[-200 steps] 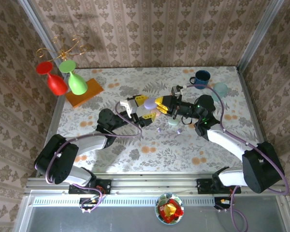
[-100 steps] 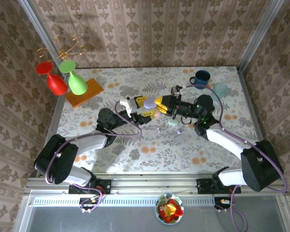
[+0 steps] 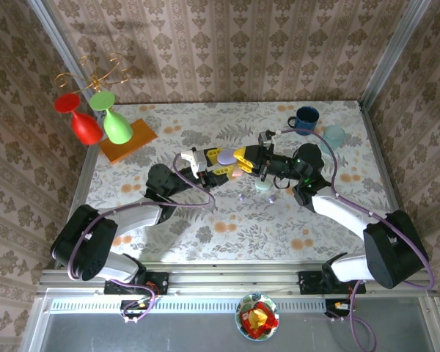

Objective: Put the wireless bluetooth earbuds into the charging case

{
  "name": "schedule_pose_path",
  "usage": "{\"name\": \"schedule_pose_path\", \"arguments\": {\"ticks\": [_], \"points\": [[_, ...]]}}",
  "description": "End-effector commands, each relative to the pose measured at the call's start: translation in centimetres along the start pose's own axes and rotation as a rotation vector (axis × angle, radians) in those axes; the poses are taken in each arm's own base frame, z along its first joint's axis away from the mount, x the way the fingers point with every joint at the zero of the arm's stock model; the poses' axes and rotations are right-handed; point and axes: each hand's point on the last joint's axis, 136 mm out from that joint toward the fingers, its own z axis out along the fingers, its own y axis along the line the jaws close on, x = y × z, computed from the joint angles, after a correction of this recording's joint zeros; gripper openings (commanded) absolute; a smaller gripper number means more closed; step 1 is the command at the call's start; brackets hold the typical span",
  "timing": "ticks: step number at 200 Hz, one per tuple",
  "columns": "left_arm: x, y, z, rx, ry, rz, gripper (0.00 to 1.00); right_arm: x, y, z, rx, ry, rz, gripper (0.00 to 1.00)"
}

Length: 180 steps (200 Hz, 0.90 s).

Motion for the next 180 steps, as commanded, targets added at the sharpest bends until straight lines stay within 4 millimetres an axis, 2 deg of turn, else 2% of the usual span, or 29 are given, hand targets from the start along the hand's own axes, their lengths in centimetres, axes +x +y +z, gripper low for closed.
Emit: {"name": "schedule_pose_path", "arguments": {"ticks": [1, 24, 94, 145, 164, 180], "points": [[-2.9, -0.9, 0.3, 0.05, -0.069, 0.042, 0.46, -0.1, 0.6, 0.3, -0.017, 0.003, -0.038, 0.06], [-2.9, -1.1, 0.3, 0.058, -0.068, 0.044, 0.42, -0.2, 0.3, 0.4, -0.01, 0.003, -0.034, 0.06], [-2.9, -1.1, 0.2, 0.06, -0.068, 0.043, 0.45, -0.4, 0.0, 0.5, 0.001, 0.002, -0.034, 0.06], [-2.8, -1.3, 0.2, 0.072, -0.064, 0.046, 0.35, -0.5, -0.5, 0.6, 0.012, -0.003, -0.026, 0.07], [-2.7, -1.4, 0.2, 0.077, -0.06, 0.048, 0.35, -0.6, -0.5, 0.5, 0.017, -0.011, -0.036, 0.17], [-2.4, -1.5, 0.0, 0.086, -0.05, 0.042, 0.36, -0.6, -0.4, 0.4, 0.031, -0.017, -0.056, 0.34]]}}
